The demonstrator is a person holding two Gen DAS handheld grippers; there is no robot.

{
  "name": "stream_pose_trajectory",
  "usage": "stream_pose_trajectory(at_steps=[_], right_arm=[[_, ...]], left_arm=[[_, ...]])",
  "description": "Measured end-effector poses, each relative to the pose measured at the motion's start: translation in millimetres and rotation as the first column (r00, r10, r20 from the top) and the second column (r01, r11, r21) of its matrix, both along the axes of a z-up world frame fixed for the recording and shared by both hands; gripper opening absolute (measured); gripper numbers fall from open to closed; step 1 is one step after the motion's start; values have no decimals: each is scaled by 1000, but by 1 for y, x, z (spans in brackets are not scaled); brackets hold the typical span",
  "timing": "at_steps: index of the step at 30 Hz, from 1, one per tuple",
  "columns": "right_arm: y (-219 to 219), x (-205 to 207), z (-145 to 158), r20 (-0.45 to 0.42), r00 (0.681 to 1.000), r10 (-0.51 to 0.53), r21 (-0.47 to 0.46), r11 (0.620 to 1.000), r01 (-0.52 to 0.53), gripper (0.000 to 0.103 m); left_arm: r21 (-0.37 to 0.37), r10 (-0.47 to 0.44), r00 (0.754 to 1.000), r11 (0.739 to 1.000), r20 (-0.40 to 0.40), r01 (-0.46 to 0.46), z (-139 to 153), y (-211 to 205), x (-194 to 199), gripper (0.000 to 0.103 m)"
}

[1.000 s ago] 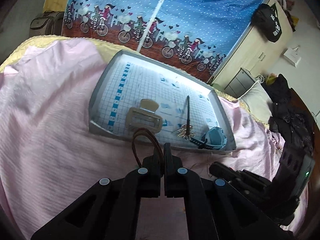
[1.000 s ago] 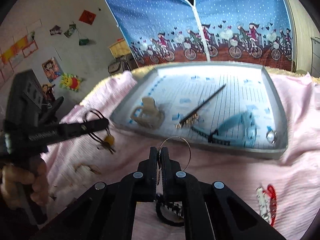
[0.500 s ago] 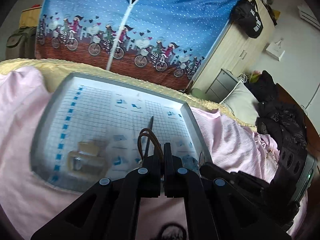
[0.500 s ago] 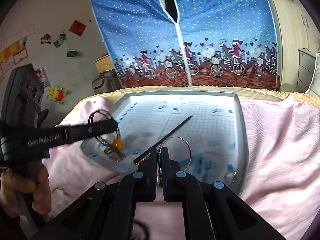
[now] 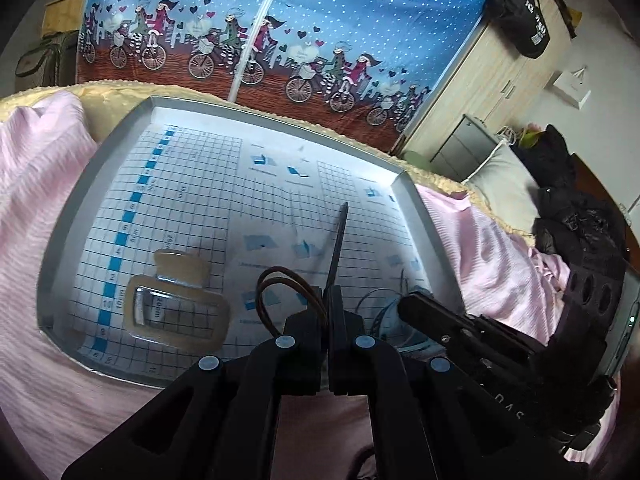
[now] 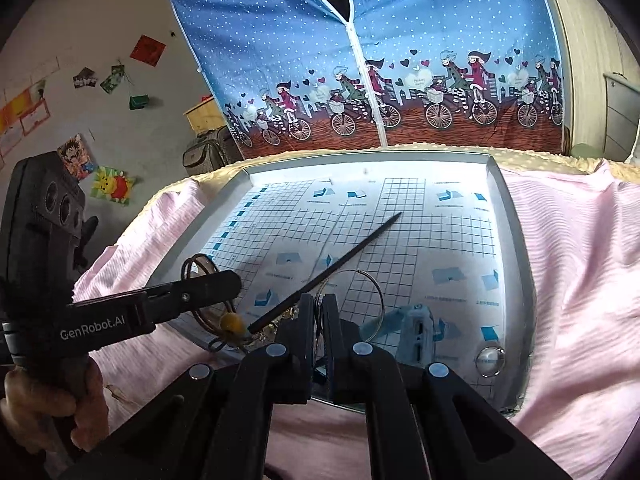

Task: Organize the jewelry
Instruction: 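Carry the hoop earrings and the hair tie over the tray with both tools, then open the right tool over the tray while the left tool releases the hair tie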

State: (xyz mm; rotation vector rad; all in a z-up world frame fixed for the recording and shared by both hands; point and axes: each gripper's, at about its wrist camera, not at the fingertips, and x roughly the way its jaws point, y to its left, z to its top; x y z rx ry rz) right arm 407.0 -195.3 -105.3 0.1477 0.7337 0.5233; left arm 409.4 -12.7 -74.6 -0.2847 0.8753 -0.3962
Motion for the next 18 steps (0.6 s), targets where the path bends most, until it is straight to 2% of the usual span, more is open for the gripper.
stream_pose_trajectory(at_steps=[5,6,7,9,10,15,17,18], right_arm=[[-2,1,4,4,1000,-10,-8,1000,10,5],[-2,1,4,3,1000,-12,-7,1000,12,5],[-3,1,5,2,1000,-15,-5,1000,15,5],[-5,2,6,3,1000,-22,-2,1000,22,5],[-6,2,7,3,1000,-24,-1,1000,24,5],[-12,2,12,5,999,-47,-5,999,47,10],[-15,1,15,10,998,-56,-1,998,56,19],[-16,0,17,14,998,-59,0,998,59,26]], left_arm=[[47,-4,1000,999,-16,4,4,-1,-1,3],[51,2,1000,999,-28,0,4,-1,-1,10],[55,14,999,998,-42,-12,3,1,0,25],[42,45,998,998,-53,-43,3,6,-1,46],[33,60,997,998,-52,-59,5,10,-2,52],[23,124,991,992,-48,-123,15,29,-5,57],[28,147,989,989,-32,-146,22,34,-9,68],[33,161,987,987,-15,-160,26,37,-13,77]])
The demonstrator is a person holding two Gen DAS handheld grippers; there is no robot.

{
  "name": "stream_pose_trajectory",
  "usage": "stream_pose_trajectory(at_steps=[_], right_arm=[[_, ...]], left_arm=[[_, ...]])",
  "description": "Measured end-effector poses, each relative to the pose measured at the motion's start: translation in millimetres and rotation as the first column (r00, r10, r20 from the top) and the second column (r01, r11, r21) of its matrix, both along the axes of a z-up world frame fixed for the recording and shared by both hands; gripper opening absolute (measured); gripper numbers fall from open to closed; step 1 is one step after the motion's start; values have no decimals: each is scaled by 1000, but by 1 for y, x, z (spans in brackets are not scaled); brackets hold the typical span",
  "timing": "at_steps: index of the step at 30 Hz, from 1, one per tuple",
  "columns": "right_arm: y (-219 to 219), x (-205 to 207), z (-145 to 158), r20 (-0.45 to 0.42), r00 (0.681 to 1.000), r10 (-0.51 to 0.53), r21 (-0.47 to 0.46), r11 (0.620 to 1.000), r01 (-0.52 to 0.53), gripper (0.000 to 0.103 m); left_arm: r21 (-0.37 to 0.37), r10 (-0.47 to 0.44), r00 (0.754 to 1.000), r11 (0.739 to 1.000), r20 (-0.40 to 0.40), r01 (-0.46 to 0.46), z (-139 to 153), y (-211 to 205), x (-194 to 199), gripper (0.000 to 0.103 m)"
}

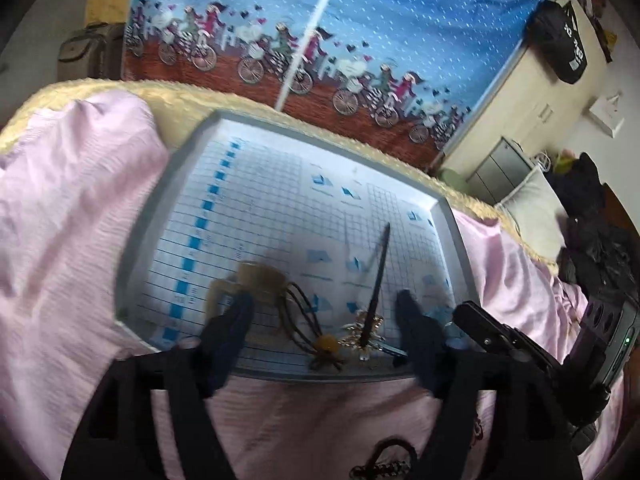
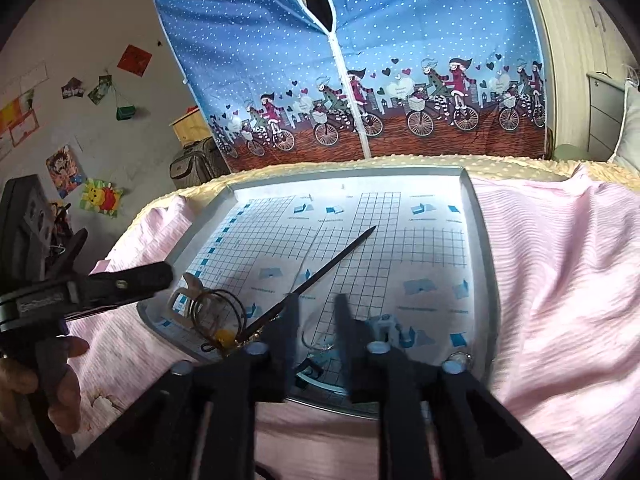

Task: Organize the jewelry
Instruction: 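Open the right tool over the tray while the left tool releases the hair tie, then withdraw both open tools from the tray toward the black hair tie and red cord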

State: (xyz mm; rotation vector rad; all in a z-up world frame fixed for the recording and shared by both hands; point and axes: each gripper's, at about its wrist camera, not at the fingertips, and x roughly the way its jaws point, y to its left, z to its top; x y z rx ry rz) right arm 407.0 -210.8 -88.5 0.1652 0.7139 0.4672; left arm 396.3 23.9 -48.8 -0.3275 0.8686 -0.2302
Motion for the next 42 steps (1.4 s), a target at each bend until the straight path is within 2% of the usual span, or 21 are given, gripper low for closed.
stream_pose_trajectory(at_steps=[3,5,6,7,9,13,17,21,24,28,30,36,42], right_arm=[[-2,-5,9,23,1000,-15,-8,1000,16,39],[-4,-10,17,46,999,-28,-13,1000,29,50],[-5,-15,23,65,997,-36,-14,999,37,60],[-6,-20,29,85,995,-43,-16,999,45,70],[-7,-29,40,124,991,-47,-16,999,49,82],[-12,-58,65,220,974,-58,-11,998,62,100],[-16,-91,87,318,946,-67,-9,997,73,103],[-16,-120,105,393,918,-63,-30,996,82,103],[-16,-142,111,427,902,-67,-33,995,89,103],[-16,-177,110,459,883,-96,-36,991,127,103],[-16,-193,109,474,875,-100,-47,989,139,103],[-14,-231,100,474,874,-104,-77,984,159,103],[-24,-264,85,443,887,-133,-86,978,190,103]], left_arm=[[12,28,997,1000,66,-29,12,5,-13,83],[33,43,992,998,117,-47,20,7,-24,94],[46,52,987,997,155,-59,25,8,-32,100],[58,56,981,996,183,-67,30,8,-39,101],[87,58,968,993,246,-82,40,8,-54,101],[129,62,935,985,349,-113,63,4,-81,101],[173,29,895,978,444,-118,80,-2,-113,101],[239,0,866,961,500,-138,88,-8,-141,101],[236,-12,858,963,513,-128,90,-10,-162,101],[237,-7,816,958,578,-160,95,-15,-194,101],[236,-14,806,959,591,-156,96,-16,-206,101],[249,-30,794,956,608,-155,91,-20,-239,101],[230,-11,811,961,584,-152,84,-17,-270,101]])
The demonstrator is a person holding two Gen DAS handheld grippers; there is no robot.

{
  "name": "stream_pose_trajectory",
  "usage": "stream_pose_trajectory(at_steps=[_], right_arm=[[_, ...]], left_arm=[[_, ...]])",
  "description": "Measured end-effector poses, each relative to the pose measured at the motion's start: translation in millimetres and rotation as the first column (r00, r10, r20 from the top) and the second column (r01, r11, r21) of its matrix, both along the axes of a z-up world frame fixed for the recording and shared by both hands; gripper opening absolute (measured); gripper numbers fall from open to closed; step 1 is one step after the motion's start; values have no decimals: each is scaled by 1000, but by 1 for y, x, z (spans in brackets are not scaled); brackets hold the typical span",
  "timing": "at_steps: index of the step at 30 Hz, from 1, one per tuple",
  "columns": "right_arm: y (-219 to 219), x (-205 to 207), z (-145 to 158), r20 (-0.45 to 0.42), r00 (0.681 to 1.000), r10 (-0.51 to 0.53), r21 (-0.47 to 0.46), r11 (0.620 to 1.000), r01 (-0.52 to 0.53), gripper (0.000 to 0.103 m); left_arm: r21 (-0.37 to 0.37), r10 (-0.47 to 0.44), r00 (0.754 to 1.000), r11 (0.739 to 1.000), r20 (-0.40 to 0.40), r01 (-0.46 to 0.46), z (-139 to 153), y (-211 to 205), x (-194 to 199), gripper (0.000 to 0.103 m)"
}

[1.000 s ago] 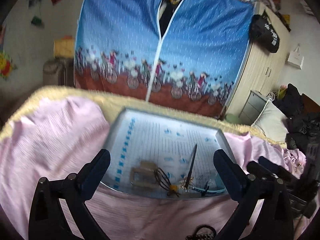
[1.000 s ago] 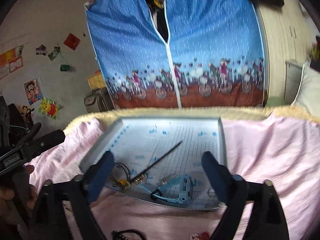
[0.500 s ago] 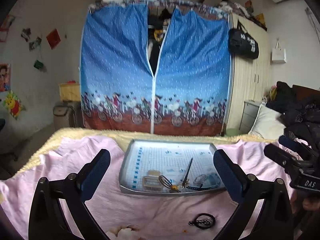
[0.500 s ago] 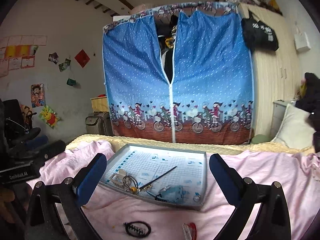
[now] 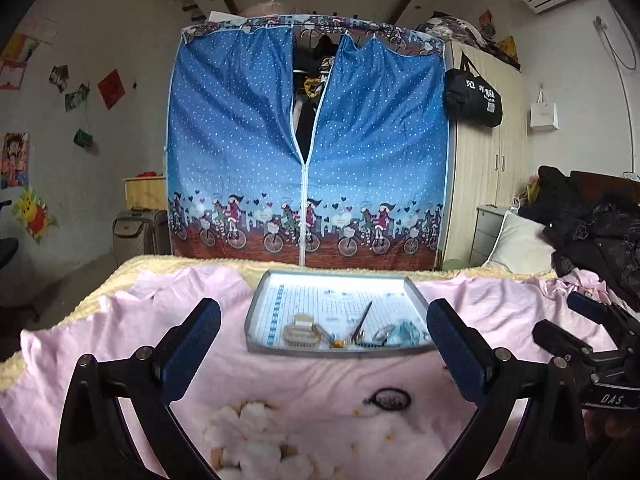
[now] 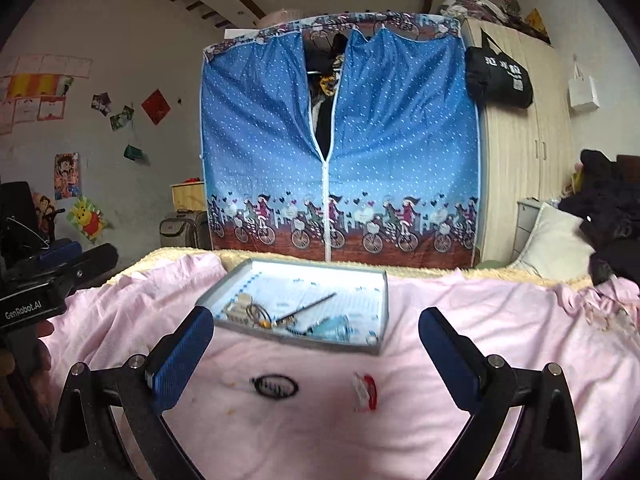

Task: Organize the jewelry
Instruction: 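Withdraw both open tools from the tray toward the black hair tie and red cord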

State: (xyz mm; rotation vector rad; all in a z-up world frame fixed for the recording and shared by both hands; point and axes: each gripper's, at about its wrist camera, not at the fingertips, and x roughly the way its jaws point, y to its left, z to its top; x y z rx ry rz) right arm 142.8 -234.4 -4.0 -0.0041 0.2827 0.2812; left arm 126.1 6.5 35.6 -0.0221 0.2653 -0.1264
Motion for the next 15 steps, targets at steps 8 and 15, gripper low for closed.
stream_pose_trajectory(at_steps=[8,15], right_arm=[[-17,-33,-12,-68,996,-53,19,998,55,103],[-27,-24,-37,-269,959,-94,22,994,104,103]], left_arm=[[-1,-1,993,1000,-117,1,-21,-5,-27,101],[-9,-20,944,1000,-330,18,-48,-17,-17,101]])
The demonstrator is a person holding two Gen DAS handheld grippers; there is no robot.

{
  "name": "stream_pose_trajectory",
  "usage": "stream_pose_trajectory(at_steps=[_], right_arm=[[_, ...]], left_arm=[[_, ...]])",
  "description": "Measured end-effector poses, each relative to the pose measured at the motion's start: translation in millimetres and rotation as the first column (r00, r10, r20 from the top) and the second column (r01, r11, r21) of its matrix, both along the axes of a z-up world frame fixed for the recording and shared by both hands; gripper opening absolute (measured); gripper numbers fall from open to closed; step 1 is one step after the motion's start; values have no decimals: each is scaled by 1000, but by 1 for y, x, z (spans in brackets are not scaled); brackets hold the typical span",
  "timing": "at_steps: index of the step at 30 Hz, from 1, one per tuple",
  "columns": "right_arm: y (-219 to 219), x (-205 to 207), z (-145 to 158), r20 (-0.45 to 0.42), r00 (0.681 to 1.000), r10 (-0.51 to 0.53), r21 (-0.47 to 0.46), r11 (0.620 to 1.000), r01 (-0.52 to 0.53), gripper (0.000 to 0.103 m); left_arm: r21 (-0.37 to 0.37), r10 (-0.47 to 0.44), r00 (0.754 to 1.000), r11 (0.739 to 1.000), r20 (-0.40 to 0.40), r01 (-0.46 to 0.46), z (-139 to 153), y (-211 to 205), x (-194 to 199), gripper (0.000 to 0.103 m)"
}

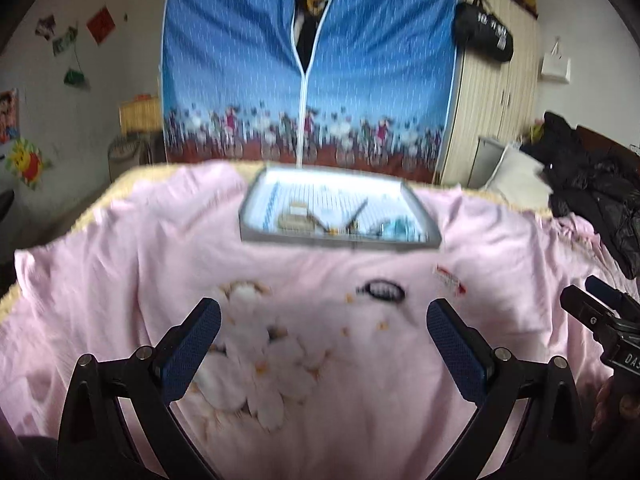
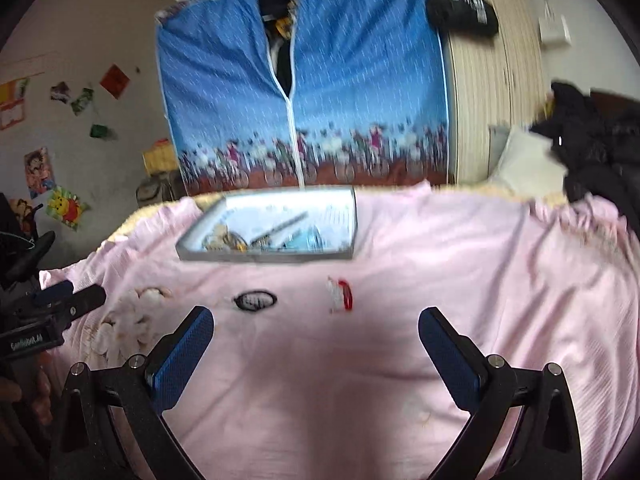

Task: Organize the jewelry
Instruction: 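Withdraw both open tools from the tray toward the black hair tie and red cord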

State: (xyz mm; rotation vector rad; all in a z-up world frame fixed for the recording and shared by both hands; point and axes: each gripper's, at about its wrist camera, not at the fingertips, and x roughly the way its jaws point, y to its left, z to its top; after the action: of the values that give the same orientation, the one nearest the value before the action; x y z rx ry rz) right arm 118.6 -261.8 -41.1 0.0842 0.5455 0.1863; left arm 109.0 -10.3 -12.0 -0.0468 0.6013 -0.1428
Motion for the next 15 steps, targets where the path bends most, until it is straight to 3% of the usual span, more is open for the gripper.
stream_pose_trajectory(at_steps=[7,11,15], right_arm=[[3,17,-18,-134,991,7,-20,1000,-9,103],[-2,34,-29,-234,970,59,38,998,-52,103],[-7,58,-39,-325,937,125,94,991,-99,103]], left_arm=[[7,-3,995,1000,-101,4,-15,-4,5,101],[19,-28,982,999,-188,32,-20,-2,22,101],[-23,-80,955,997,-284,77,-20,7,54,101]])
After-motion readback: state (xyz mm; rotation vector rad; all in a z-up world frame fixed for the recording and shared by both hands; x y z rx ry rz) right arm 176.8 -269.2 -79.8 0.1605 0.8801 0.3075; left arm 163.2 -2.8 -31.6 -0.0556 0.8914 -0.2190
